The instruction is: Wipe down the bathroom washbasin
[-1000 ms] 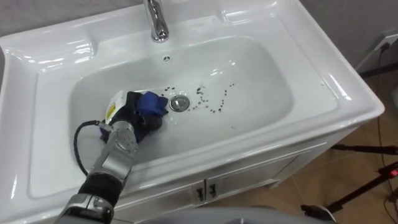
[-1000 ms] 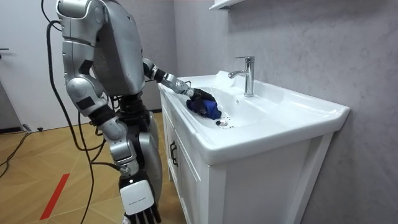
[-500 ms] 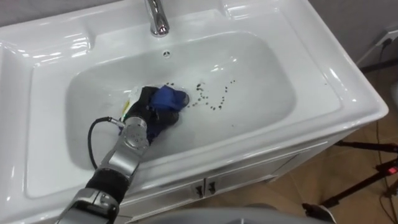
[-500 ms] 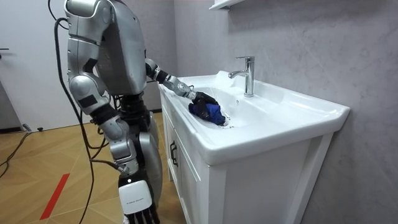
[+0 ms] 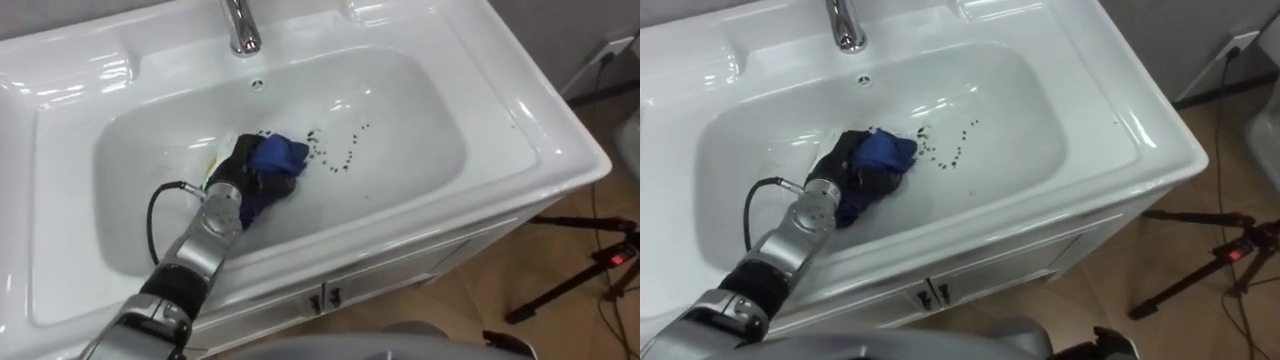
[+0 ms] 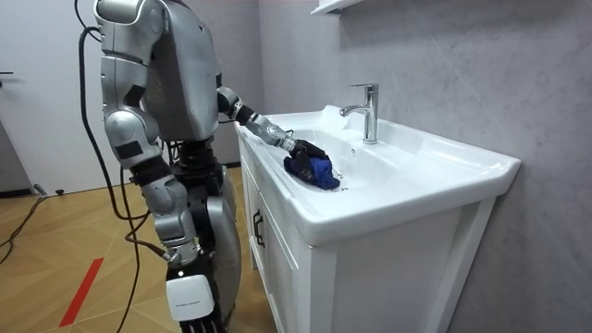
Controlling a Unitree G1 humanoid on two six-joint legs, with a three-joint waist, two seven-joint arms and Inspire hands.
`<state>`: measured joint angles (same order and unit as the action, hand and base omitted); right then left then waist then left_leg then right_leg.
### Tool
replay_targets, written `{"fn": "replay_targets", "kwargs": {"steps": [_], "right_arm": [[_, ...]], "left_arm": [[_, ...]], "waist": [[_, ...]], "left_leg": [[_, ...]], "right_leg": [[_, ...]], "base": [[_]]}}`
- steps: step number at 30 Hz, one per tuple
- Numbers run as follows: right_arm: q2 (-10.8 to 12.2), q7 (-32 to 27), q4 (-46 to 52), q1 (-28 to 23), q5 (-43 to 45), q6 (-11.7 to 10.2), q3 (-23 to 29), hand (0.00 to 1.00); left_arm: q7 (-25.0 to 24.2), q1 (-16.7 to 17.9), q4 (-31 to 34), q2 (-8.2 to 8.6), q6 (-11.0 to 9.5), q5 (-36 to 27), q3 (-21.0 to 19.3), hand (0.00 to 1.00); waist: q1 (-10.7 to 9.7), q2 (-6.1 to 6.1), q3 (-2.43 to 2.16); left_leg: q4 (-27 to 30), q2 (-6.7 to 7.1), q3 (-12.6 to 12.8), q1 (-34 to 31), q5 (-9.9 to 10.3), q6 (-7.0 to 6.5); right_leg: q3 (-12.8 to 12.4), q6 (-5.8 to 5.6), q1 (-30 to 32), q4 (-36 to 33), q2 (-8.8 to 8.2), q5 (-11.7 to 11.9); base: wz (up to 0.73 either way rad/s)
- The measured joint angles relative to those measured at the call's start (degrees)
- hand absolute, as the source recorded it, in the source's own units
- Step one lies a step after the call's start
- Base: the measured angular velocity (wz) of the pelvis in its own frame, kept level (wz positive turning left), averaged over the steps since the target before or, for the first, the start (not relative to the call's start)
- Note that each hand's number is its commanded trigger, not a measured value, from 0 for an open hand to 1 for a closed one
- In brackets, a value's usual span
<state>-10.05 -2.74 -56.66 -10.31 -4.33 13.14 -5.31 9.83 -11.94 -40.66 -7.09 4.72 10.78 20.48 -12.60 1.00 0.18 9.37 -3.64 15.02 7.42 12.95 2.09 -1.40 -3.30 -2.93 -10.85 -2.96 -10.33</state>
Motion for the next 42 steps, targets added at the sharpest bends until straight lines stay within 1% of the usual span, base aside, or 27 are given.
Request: {"fn": "replay_targets", "kwargs": {"steps": [2,4,5,6,7,8,9,11,12,14,17,19,21,22,23,28,35,42], "right_arm": [[0.01,0.43,-2.29,1.40,0.10,-0.78,-0.01,0.00],[-0.01,0.78,-4.37,2.06,0.23,-1.09,-0.03,0.00],[-0.04,1.11,-5.48,2.50,0.50,-1.10,-0.02,0.00],[-0.08,1.25,-5.82,2.64,0.64,-1.08,-0.01,0.00],[-0.12,1.69,-6.25,2.71,1.27,-1.04,-0.06,0.00],[-0.08,2.10,-7.19,2.89,1.80,-1.02,-0.07,0.00],[-0.09,2.28,-7.79,3.13,2.36,-0.99,-0.14,0.00],[0.16,3.08,-9.88,3.93,3.84,-0.52,-0.20,0.00],[0.26,3.25,-10.30,4.02,4.18,-0.47,-0.20,0.00],[0.31,3.96,-10.90,3.65,4.63,-0.29,-0.34,0.00],[0.44,4.28,-10.91,3.39,4.69,0.17,-0.25,0.00],[0.43,4.21,-10.91,3.39,4.70,0.17,-0.15,0.00],[0.39,4.11,-10.91,3.42,4.93,0.16,-0.14,0.00],[0.41,4.18,-10.90,3.42,4.96,0.19,-0.15,0.00],[0.36,4.17,-10.90,3.41,4.96,0.24,-0.15,0.00],[0.28,4.15,-10.89,3.54,4.94,0.58,-0.15,0.00],[0.28,4.11,-10.95,3.59,4.92,0.66,-0.18,0.00],[0.36,3.98,-11.21,3.48,6.10,0.67,-0.19,0.00]], "left_arm": [[-0.59,-0.47,0.01,0.36,-0.04,0.00,0.46,1.00],[-0.76,-0.75,0.17,0.78,0.18,-0.12,0.51,1.00],[-1.15,-0.94,0.85,1.13,0.99,-0.32,0.65,1.00],[-1.44,-1.02,1.61,1.13,1.70,-0.45,1.10,1.00],[-1.83,-1.62,2.25,1.22,2.49,-0.63,2.41,1.00],[-2.18,-2.44,2.31,1.71,2.80,-0.87,3.44,1.00],[-2.31,-2.77,2.31,2.00,2.84,-1.09,3.88,1.00],[-3.17,-4.04,2.28,3.21,2.84,-1.14,5.00,1.00],[-3.33,-4.30,2.27,3.45,2.84,-1.15,5.12,1.00],[-3.92,-4.99,2.34,3.91,2.87,-1.97,5.91,1.00],[-4.62,-6.36,2.91,3.97,3.27,-2.26,6.74,1.00],[-5.18,-6.90,2.91,4.16,3.35,-2.26,6.72,1.00],[-5.62,-7.72,2.91,4.47,3.42,-2.26,6.73,1.00],[-5.93,-8.21,2.92,4.62,3.46,-2.28,6.75,1.00],[-6.13,-8.56,2.92,4.77,3.47,-2.28,6.76,1.00],[-6.28,-8.95,2.92,4.94,3.47,-2.28,6.73,1.00],[-6.33,-9.05,2.92,5.00,3.48,-2.27,6.80,1.00],[-6.20,-9.09,2.95,5.00,3.52,-0.07,7.34,1.00]], "waist": [[-0.98,0.10,0.08],[-1.68,0.13,0.10],[-2.15,0.09,0.08],[-2.53,0.07,0.07],[-3.05,0.04,0.11],[-3.40,-0.03,0.09],[-3.65,-0.20,0.04],[-4.47,-0.41,0.21],[-4.48,-0.44,0.23],[-4.78,-0.54,0.34],[-5.64,-0.87,0.50],[-6.21,-0.93,0.51],[-6.44,-1.09,0.67],[-6.52,-1.28,0.64],[-6.66,-1.33,0.71],[-7.54,-1.76,0.73],[-7.67,-2.12,0.78],[-7.90,-2.28,0.67]], "left_leg": [[-0.01,0.00,0.03,-0.16,0.00,0.00],[-0.01,0.00,0.37,-0.13,0.00,0.00],[0.01,-0.01,0.65,-0.06,0.00,0.00],[0.01,-0.01,0.65,-0.06,0.00,0.00],[0.00,-0.01,0.67,-0.19,0.00,0.00],[0.00,-0.01,0.72,-0.35,0.00,0.00],[-0.01,-0.02,0.73,-0.39,0.00,0.00],[-0.01,-0.02,0.89,-0.32,0.00,0.00],[-0.01,-0.03,1.05,-0.23,0.00,0.00],[-0.02,-0.07,2.21,0.11,0.00,0.00],[-0.04,-0.05,2.26,0.07,0.01,0.00],[-0.08,-0.05,2.26,0.05,0.01,0.00],[-0.08,-0.05,2.26,0.02,0.01,0.00],[-0.08,-0.05,2.26,0.04,0.01,0.00],[-0.08,-0.05,2.26,0.06,0.01,0.00],[-0.08,-0.05,2.27,0.08,0.01,0.00],[-0.08,-0.05,2.23,0.05,0.01,0.00],[-0.08,-0.05,2.25,0.20,0.01,0.00]], "right_leg": [[0.01,0.02,0.06,-0.04,0.00,0.02],[-0.08,0.02,0.10,-0.05,-0.01,0.02],[-0.21,0.02,0.14,0.06,-0.01,0.02],[-0.20,0.01,0.18,0.12,-0.02,0.03],[-0.24,0.00,0.35,0.13,-0.03,0.06],[-0.38,0.02,0.59,0.07,-0.02,0.09],[-0.42,0.02,0.68,0.04,-0.01,0.12],[-0.76,0.03,0.83,-0.04,0.05,0.17],[-0.98,0.04,0.86,-0.05,0.08,0.18],[-1.74,0.02,0.87,-0.04,0.13,0.26],[-1.81,-0.03,0.95,0.03,0.11,0.40],[-1.83,-0.03,0.95,0.01,0.13,0.40],[-1.83,-0.03,0.97,0.00,0.12,0.40],[-1.83,-0.03,1.03,-0.01,0.13,0.40],[-1.85,-0.03,1.03,-0.02,0.13,0.40],[-1.88,-0.08,1.04,-0.08,0.13,0.48],[-1.88,-0.07,1.04,-0.28,0.13,0.52],[-1.73,-0.07,0.96,-0.82,0.14,0.51]], "base": [[0.00],[0.00],[0.00],[0.00],[-0.03],[-0.06],[-0.06],[-0.08],[-0.17],[-0.20],[-0.03],[0.00],[0.00],[0.00],[0.00],[0.00],[0.00],[0.00]]}}
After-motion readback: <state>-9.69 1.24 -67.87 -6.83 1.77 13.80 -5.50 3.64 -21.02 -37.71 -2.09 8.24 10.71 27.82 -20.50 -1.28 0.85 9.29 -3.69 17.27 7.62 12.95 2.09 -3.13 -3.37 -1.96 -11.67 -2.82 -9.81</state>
